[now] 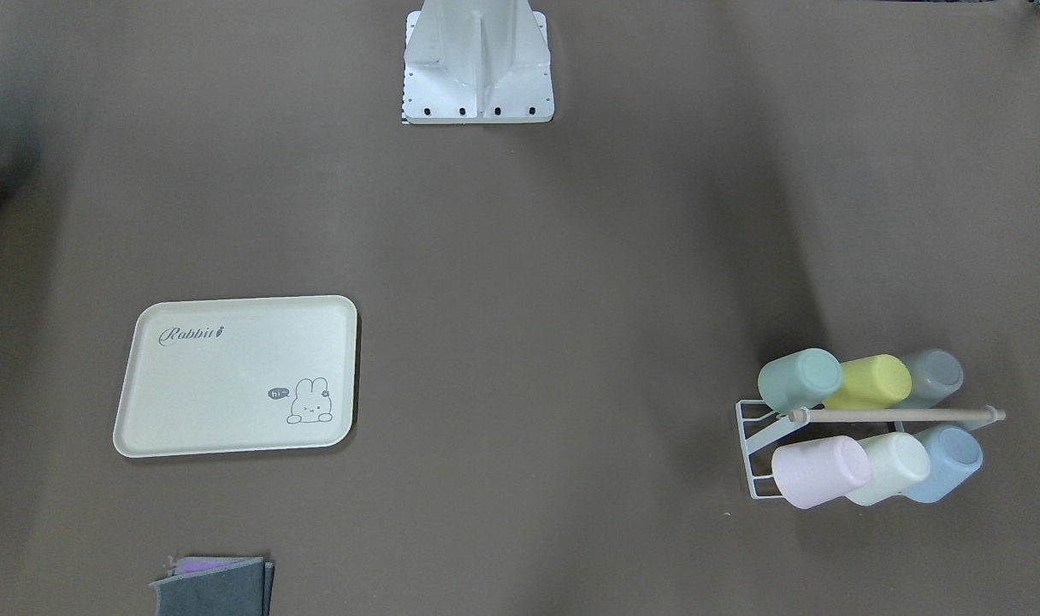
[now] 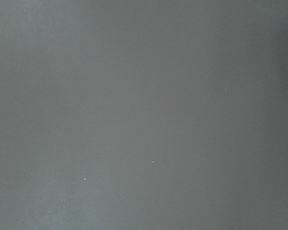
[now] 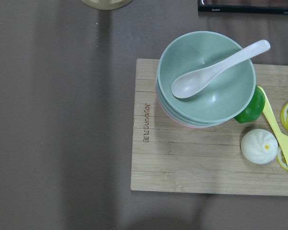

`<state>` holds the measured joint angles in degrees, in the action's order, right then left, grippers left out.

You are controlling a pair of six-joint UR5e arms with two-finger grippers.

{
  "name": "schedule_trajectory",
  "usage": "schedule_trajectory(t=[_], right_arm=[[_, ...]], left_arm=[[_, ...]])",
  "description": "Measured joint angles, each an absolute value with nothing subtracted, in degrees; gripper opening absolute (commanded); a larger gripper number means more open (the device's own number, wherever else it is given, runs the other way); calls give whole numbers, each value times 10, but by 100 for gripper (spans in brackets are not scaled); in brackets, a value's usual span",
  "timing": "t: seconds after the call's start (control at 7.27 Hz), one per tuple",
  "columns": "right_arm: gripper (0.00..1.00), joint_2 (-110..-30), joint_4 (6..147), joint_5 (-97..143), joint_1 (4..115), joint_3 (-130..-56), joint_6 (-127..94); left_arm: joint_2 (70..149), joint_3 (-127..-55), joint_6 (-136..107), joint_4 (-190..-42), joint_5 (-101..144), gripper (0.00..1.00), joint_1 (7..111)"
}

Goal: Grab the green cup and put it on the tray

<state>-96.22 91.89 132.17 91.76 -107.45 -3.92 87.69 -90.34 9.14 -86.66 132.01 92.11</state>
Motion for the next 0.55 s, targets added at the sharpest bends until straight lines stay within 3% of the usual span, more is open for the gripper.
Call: schedule_trajectory(t=[0.55], right_arm=[[100, -906, 912, 1352, 853, -1052, -97]], left_arm=[[878, -931, 90, -859, 1321, 98, 921]])
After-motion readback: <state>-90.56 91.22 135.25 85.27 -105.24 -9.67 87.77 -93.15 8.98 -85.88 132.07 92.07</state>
